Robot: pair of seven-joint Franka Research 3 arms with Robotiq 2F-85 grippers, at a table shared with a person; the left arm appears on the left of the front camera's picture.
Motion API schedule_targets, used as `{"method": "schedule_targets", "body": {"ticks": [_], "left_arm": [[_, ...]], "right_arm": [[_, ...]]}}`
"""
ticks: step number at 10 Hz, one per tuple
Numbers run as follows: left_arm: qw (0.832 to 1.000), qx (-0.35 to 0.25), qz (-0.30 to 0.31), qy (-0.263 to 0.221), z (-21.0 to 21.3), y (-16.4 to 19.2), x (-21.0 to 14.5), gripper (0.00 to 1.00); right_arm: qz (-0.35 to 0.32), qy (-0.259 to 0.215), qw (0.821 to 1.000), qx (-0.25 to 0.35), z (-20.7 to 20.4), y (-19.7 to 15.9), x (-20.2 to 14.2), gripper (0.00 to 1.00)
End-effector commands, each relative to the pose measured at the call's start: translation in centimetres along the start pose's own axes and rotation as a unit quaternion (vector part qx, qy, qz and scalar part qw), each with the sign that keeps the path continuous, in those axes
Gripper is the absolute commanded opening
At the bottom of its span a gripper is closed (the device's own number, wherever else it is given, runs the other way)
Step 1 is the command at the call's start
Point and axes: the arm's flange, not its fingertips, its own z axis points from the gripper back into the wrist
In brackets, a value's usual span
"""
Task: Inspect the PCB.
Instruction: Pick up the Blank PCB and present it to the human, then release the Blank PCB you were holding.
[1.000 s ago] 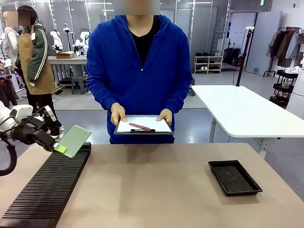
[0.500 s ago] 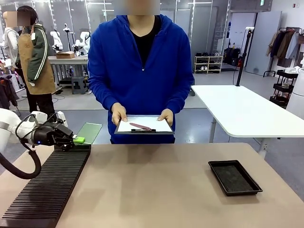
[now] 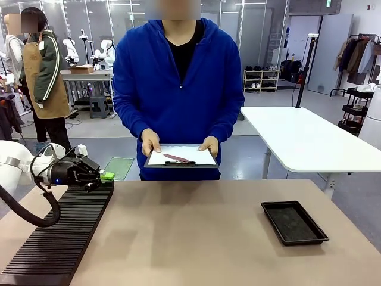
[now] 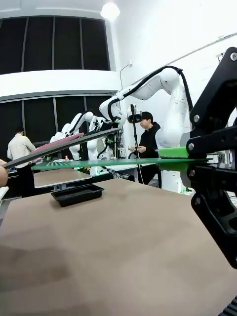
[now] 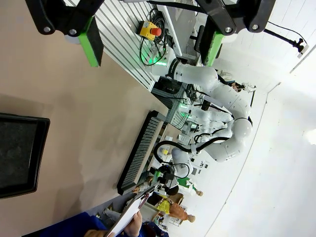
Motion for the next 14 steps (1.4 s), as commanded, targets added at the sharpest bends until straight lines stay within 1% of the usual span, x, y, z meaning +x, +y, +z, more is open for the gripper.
{"method": "schedule_targets", "body": {"ticks": [1,14], "left_arm": [[1.000,0.001,-0.001,-0.002,0.19,0.01,0.02,0.03],[1.000,0.001,-0.001,-0.002,0.19,0.01,0.02,0.03]], "right_arm": [[0.007,-0.003,1.000,0.005,0.05,0.12,0.07,1.00],[0.007,-0.003,1.000,0.005,0.05,0.12,0.07,1.00]]}}
